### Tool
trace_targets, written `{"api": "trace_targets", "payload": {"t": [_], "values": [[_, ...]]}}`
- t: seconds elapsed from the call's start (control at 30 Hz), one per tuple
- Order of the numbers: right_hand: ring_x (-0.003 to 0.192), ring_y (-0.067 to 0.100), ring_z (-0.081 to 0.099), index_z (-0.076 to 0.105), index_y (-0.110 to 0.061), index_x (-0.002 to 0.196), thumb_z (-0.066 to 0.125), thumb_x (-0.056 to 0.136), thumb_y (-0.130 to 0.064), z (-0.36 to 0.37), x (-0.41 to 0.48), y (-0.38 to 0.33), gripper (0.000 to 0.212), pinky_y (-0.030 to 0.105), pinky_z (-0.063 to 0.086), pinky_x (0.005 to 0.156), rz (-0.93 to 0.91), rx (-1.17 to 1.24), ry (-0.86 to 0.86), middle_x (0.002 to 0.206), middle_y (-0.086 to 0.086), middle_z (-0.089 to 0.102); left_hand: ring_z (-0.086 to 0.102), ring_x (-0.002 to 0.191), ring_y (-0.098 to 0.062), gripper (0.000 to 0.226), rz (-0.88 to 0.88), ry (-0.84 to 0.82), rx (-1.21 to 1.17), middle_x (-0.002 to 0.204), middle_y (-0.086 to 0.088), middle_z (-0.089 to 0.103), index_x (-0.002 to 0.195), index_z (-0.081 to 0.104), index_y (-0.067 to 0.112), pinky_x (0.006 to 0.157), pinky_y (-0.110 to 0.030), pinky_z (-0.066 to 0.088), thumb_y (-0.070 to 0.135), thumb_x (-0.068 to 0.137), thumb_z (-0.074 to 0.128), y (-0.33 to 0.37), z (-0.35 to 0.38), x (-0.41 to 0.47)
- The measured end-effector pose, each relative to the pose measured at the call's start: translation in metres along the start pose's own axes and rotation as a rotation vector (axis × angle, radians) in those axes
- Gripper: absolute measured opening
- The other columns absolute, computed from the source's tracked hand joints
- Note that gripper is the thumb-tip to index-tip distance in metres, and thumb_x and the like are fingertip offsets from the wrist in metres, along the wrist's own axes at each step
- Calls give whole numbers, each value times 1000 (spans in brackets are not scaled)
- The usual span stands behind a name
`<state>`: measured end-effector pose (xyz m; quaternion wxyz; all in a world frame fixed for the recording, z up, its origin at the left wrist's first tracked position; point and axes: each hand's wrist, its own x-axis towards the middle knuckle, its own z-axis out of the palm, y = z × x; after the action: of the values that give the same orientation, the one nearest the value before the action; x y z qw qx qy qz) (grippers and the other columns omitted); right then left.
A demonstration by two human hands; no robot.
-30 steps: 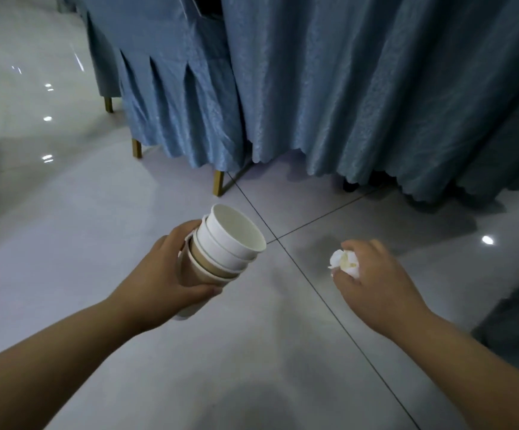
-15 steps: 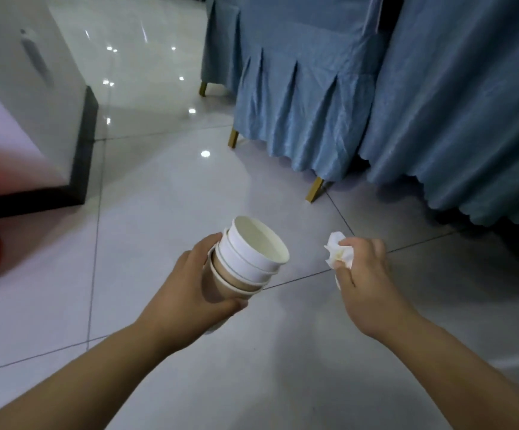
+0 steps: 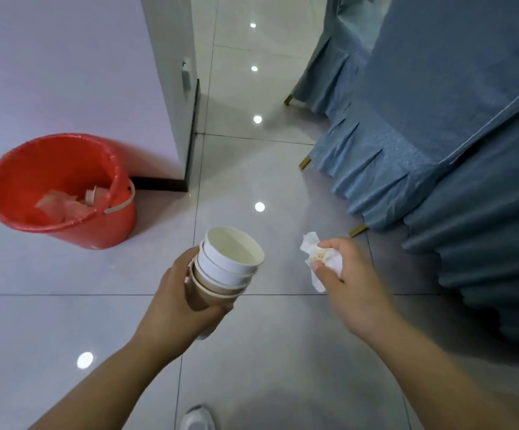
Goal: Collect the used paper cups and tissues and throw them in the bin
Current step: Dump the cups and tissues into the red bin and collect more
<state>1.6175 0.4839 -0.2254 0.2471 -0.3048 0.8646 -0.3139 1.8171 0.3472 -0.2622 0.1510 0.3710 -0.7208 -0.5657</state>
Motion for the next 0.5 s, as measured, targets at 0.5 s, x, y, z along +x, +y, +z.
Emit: {"api": "trace_targets", "payload": {"t": [0.5], "values": [[109,17,43,41,-22,109,45,94,-11,145,100,-172,19,26,36,82,25,45,-347,116,-4,39,52,98,7,79,-423,311,32,107,33,48,119,35,46,75,-13,39,14,66,84,-31,-182,17]]}}
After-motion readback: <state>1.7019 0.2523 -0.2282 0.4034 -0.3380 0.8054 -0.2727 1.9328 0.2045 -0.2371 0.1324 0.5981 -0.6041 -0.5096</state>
